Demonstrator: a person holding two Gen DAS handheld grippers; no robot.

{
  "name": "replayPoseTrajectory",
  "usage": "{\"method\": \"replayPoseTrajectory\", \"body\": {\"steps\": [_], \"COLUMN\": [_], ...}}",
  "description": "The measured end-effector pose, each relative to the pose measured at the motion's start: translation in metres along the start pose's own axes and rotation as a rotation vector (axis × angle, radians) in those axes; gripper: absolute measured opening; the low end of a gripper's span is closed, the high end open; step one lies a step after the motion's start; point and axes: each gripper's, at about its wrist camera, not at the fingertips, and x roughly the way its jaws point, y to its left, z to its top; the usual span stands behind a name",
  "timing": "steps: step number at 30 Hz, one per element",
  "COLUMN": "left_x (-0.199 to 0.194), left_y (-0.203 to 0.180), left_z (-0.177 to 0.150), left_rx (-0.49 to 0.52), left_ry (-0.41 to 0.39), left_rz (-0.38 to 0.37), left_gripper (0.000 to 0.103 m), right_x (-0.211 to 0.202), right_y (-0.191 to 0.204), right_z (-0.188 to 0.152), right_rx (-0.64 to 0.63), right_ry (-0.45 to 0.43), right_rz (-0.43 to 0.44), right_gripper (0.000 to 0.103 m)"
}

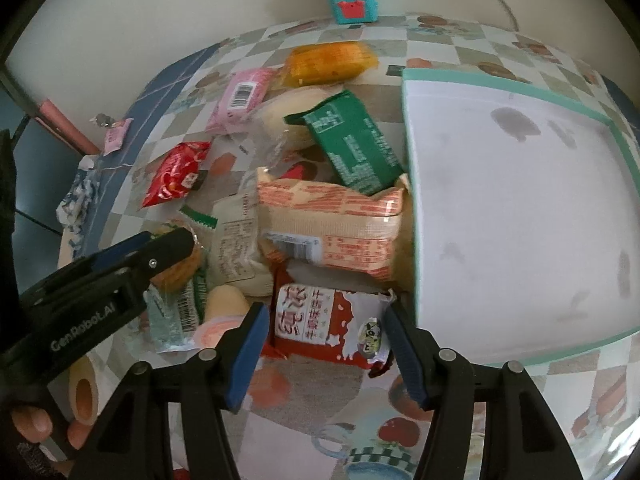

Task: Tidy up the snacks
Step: 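Grasp the red-and-white milk biscuit pack with the right gripper while the left gripper grasps the green-wrapped round cake, then place the biscuit pack in the tray with the right gripper while the left gripper places the round cake there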

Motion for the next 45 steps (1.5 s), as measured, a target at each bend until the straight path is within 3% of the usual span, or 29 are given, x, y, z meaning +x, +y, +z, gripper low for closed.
{"method": "replayPoseTrajectory", "body": {"steps": [8,15,21,27,33,45], "left_x": [-0.001,-0.001,-0.003,-0.003,-0.005,-0.02], "left_y": [0.01,0.011,0.012,0.015,0.012,0.013], "left_z": [-0.001,-0.002,-0.003,-0.003,-0.006,-0.01], "left_rx": [-0.034,-0.038,-0.041,-0.044,-0.043,-0.068], "left_ry": [-0.002,-0.003,-0.004,-0.002,0.004,0.012], "left_rz": [-0.001,-0.001,-0.003,0.0,0.015,0.059], "left_gripper": [0.051,0.051,0.051,0.051,0.051,0.051], "right_x": [0.007,0.016,0.022,0.022,0.018,-0.009], "right_y": [0.004,0.016,0.02,0.02,0.019,0.018], "right_z": [0.006,0.008,0.011,0.01,0.006,0.0], "right_rx": [0.014,-0.024,-0.04,-0.064,-0.075,-0.04], "right_ry": [-0.011,-0.019,-0.022,-0.023,-0.019,-0.041], "right_rz": [-0.031,-0.071,-0.131,-0.171,-0.16,-0.057], "right_gripper": [0.066,0.078,0.078,0.067,0.064,0.064]}}
